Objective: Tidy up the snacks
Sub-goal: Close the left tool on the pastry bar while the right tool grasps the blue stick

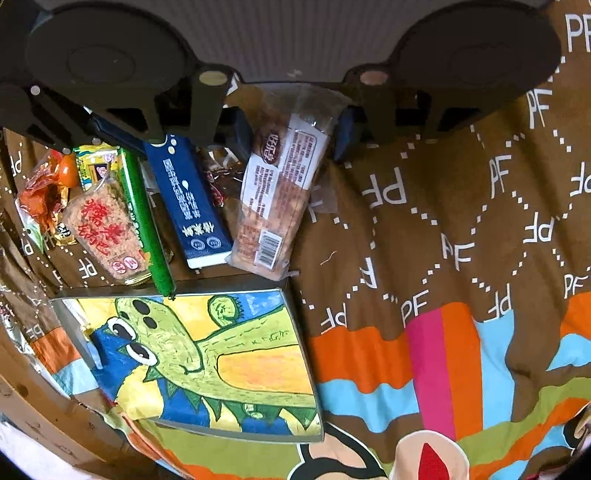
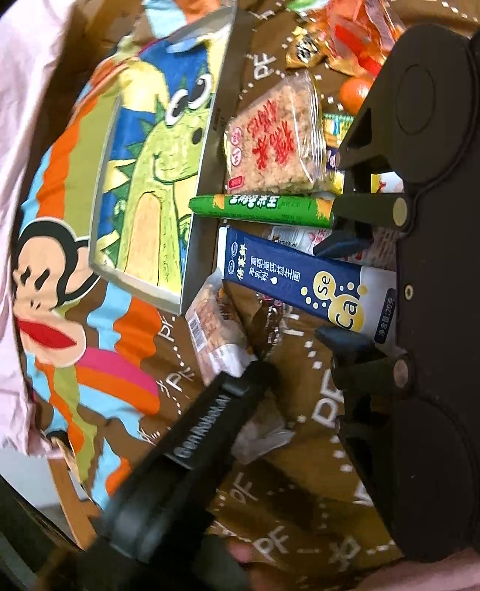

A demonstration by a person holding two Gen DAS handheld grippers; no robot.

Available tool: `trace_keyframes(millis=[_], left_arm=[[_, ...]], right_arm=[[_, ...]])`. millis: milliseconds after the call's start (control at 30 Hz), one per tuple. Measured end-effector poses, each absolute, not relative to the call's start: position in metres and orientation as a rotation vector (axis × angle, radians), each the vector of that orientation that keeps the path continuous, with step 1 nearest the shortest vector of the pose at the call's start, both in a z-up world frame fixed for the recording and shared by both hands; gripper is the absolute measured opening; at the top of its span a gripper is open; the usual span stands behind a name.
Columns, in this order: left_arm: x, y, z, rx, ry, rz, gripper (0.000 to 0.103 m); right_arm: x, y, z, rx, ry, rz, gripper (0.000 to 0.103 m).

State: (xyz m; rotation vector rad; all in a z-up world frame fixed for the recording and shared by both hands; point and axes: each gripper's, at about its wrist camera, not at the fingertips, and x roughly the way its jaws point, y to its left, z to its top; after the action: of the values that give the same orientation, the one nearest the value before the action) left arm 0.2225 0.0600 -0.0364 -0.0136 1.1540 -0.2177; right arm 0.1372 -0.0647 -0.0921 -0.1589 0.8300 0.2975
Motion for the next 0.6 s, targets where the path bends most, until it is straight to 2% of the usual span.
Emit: trace_keyframes(millis=[367,600], left_arm=[[0.201,0.070,-0.014,-0.081,1.084,-0.209,0.042],[0.209,0.061,-0.021,-0.080,1.155,-0.169,0.044]], right_arm=[[0.098,-0.042,-0.096,-0.582,0.647,0.350,0.039],[0.116,-0.054,-0.096,-0.454,0.700,0.357,0.042]])
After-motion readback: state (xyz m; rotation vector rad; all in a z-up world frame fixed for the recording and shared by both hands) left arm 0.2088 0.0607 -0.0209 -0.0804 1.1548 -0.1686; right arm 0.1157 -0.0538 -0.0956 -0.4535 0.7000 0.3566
